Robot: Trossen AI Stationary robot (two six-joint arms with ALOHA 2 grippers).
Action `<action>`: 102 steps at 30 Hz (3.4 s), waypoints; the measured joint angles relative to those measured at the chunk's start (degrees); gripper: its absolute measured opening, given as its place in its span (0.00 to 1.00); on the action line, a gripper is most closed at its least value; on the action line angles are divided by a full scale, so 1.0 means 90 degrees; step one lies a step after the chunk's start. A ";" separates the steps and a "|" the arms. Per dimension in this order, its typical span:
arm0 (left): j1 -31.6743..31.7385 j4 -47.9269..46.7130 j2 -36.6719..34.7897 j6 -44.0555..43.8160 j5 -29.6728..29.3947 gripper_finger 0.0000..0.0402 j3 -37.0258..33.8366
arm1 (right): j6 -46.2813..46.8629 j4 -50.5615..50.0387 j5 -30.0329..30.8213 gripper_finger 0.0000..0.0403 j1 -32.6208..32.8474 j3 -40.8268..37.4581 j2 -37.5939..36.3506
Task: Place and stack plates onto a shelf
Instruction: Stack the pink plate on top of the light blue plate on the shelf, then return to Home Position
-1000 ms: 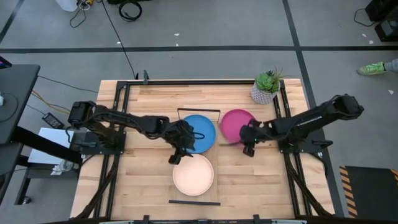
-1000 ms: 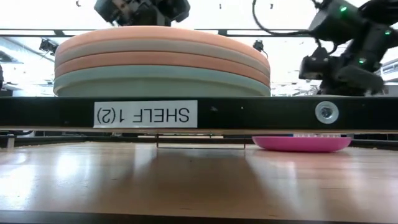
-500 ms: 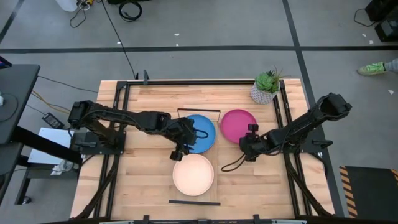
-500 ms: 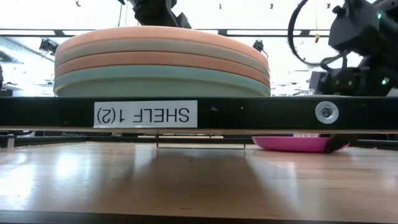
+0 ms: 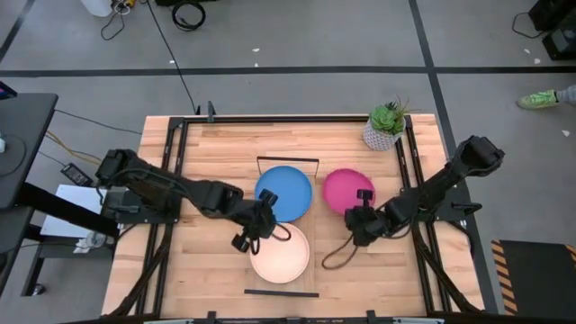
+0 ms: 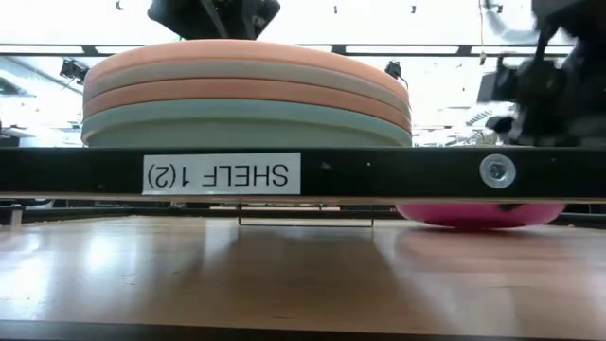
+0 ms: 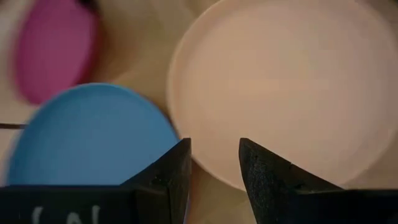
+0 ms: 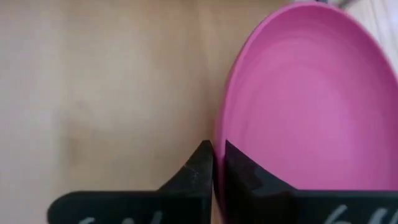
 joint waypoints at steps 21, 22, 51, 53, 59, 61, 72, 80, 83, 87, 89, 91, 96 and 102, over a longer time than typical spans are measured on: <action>-0.0817 0.1819 0.0619 0.1213 -0.2930 0.57 -0.0005 | 0.0467 -0.1465 0.0572 0.05 0.1734 0.2292 0.0118; -0.0788 0.1796 0.0600 0.1139 -0.2873 0.57 -0.0005 | 0.0463 -0.1510 0.0585 0.05 0.1736 0.2392 0.0174; -0.0443 0.1887 -0.3037 -0.1865 -0.2138 0.41 -0.3191 | -0.5549 -0.0445 -0.0387 0.05 -0.0773 0.4331 0.2044; -0.0472 0.1916 -0.3283 -0.2015 -0.2142 0.41 -0.3417 | -0.5868 -0.0311 -0.0394 0.06 -0.0891 0.4335 0.2101; -0.0489 0.2257 -0.3888 -0.2145 -0.2112 0.41 -0.3869 | -0.6329 0.0079 -0.0645 0.06 -0.1138 0.4333 0.2315; -0.0504 0.2310 -0.3983 -0.2149 -0.2131 0.41 -0.3909 | -0.6369 0.0118 -0.0693 0.06 -0.1204 0.4333 0.2376; -0.0177 0.3620 -0.4153 -0.2592 -0.2666 0.41 -0.5393 | -0.5945 0.0092 -0.1053 0.18 -0.1544 0.4333 0.2604; 0.0451 0.4547 -0.4149 -0.2843 -0.2799 0.41 -0.6236 | -0.5499 -0.0016 -0.0431 0.34 -0.1212 0.4333 0.2327; 0.0621 0.5119 -0.4149 -0.2810 -0.2799 0.41 -0.6482 | -0.5317 -0.0124 0.0043 0.36 -0.1011 0.4333 0.2170; 0.0744 0.5482 -0.4149 -0.2800 -0.2710 0.41 -0.6653 | -0.4934 -0.0222 0.0432 0.37 -0.0711 0.4331 0.1829; 0.0771 0.5493 -0.4146 -0.2838 -0.2630 0.41 -0.6659 | -0.4625 -0.0383 0.0502 0.36 -0.0597 0.4331 0.1633; 0.0758 0.5526 -0.4146 -0.2990 -0.2558 0.41 -0.6659 | -0.4087 -0.0880 0.0502 0.36 -0.0513 0.4331 0.1359; 0.0492 0.5696 -0.4264 -0.2718 -0.2615 0.41 -0.6655 | -0.3049 -0.0983 0.0534 0.35 -0.0364 0.3698 0.0549; 0.0199 0.5839 -0.4801 -0.1868 -0.2810 0.41 -0.6657 | -0.2452 0.0160 0.0448 0.35 -0.0323 0.1933 -0.0721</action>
